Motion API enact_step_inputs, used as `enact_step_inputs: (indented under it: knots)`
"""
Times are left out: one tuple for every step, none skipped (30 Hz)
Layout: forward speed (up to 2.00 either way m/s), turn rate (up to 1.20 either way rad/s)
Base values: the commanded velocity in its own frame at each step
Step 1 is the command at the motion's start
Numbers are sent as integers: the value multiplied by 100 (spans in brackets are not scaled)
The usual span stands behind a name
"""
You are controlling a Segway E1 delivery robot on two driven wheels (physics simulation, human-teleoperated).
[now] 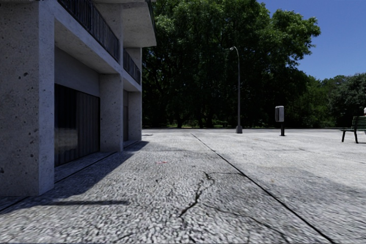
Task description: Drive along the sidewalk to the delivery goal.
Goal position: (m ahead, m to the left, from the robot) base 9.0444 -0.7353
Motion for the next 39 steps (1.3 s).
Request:
enact_step_inputs:
  knots:
    - [200, 0]
    - [200, 0]
    - [200, 0]
    - [200, 0]
    - [200, 0]
    - [200, 0]
    - [200, 0]
    - [200, 0]
    - [200, 0]
    - [200, -2]
    - [200, -4]
    - [200, -5]
    - [200, -6]
    - [200, -6]
    - [200, -9]
    - [200, -10]
    - [200, -11]
    - [200, -11]
    - [200, -11]
    - [200, -11]
    - [200, -13]
    - [200, -13]
    - [200, -15]
    - [200, -19]
    - [200, -21]
    - [200, -22]
    - [200, -22]
    - [200, -22]
    - [200, -22]
    - [200, -23]
    - [200, -23]
    - [200, -24]
    - [200, -24]
    - [200, -25]
    - [200, -26]
    - [200, -26]
    - [200, -29]
    - [200, -31]
    - [200, -31]
